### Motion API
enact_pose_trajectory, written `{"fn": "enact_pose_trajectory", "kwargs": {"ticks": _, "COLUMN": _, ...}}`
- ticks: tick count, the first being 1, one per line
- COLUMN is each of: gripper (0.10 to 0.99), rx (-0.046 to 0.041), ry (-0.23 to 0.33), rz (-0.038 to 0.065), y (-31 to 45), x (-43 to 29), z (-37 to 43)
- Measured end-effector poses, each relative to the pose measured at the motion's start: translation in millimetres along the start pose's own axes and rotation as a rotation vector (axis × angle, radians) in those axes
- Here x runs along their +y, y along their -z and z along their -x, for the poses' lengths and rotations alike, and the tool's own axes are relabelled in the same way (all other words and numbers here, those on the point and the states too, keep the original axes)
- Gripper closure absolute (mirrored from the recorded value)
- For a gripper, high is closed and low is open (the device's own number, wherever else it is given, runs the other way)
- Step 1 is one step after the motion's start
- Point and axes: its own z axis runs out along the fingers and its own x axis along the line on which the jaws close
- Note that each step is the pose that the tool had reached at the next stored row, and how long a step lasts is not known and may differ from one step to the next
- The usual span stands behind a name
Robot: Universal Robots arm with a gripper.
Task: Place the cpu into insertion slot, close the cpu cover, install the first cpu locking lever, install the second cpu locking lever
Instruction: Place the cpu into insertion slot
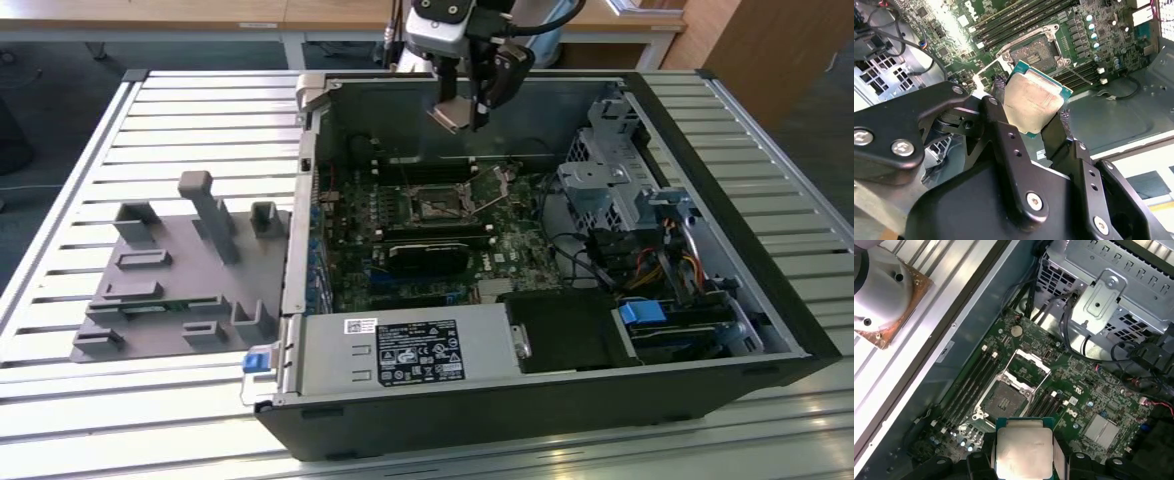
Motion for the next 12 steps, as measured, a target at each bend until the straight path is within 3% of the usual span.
{"fn": "enact_pose_trajectory", "kwargs": {"ticks": 7, "gripper": 0.545, "rx": -0.005, "ry": -0.061, "rz": -0.003, "y": -2.7, "x": -0.1, "z": -0.2}}
{"fn": "enact_pose_trajectory", "kwargs": {"ticks": 12, "gripper": 0.545, "rx": -0.0039, "ry": -0.08, "rz": -0.012, "y": -4.9, "x": -0.2, "z": -0.1}}
